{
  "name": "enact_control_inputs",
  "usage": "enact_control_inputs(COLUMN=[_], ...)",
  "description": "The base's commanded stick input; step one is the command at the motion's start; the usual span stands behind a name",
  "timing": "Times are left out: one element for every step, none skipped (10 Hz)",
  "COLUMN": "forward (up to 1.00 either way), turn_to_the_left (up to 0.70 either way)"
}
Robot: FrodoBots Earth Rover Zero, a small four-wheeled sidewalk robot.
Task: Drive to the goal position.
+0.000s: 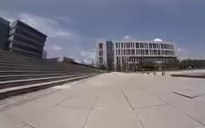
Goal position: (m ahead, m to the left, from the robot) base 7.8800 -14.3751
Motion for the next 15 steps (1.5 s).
enact_control_inputs(forward=[0.50,0.50,0.50,0.50,0.50,0.50,0.50,0.50,0.50,0.50,0.50,0.50,0.50,0.50,0.50], turn_to_the_left=[0.00,0.00,0.00,0.00,0.00,0.00,0.00,0.00,0.00,0.00,0.00,0.00,0.00,0.00,0.00])
